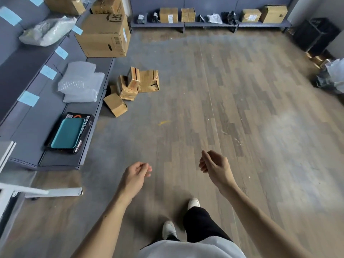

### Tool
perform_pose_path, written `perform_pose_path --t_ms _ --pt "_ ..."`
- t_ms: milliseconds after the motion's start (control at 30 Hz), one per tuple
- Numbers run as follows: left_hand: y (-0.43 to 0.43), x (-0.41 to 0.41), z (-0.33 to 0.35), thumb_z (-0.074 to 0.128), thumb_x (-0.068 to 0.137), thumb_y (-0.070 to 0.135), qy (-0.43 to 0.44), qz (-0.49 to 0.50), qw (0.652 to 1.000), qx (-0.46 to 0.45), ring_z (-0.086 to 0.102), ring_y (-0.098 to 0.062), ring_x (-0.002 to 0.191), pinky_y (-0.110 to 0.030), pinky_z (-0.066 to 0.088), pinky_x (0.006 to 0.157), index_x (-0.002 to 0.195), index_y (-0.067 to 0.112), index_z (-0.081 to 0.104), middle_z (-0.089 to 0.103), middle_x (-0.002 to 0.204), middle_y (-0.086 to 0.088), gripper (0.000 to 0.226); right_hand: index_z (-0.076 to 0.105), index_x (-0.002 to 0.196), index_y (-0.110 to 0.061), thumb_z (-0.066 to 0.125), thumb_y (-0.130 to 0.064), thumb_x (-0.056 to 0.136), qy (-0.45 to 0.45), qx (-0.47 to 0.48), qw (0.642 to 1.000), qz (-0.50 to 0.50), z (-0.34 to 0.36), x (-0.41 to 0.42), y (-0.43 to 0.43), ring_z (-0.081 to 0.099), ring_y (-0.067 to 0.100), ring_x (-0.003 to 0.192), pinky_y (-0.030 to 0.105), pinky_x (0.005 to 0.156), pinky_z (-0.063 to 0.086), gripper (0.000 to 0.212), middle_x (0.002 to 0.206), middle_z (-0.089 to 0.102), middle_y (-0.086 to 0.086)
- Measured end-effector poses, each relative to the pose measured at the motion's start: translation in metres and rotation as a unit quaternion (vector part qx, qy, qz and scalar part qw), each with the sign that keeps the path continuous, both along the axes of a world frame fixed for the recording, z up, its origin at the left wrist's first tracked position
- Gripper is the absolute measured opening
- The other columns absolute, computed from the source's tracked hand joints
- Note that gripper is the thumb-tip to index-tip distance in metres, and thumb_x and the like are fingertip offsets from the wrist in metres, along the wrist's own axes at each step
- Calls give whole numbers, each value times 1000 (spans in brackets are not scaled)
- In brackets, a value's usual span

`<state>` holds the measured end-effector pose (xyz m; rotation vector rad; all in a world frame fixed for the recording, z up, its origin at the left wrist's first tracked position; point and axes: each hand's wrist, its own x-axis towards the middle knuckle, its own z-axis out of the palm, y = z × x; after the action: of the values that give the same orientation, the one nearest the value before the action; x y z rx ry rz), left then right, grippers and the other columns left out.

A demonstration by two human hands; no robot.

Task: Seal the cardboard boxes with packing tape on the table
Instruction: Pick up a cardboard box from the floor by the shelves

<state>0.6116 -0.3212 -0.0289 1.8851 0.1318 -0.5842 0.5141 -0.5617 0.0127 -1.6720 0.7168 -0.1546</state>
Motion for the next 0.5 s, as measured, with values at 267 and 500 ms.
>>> perform_pose_path --t_ms 267,500 --pt "-51 99 4 53 101 18 -28 6 999 30 70 -18 82 -35 52 87 91 4 68 74 92 -5 23 62 78 6 53 -25 102 -26 15 1000 -3 -13 103 -62 59 12 59 24 58 49 40 65 64 8" --pt "-125 199 18 52 102 19 -43 30 998 43 69 -16 78 -33 53 85 92 4 68 73 90 -4 24 63 80 3 53 -26 102 -21 24 999 21 -13 207 -134 59 14 60 27 59 50 38 66 64 8"
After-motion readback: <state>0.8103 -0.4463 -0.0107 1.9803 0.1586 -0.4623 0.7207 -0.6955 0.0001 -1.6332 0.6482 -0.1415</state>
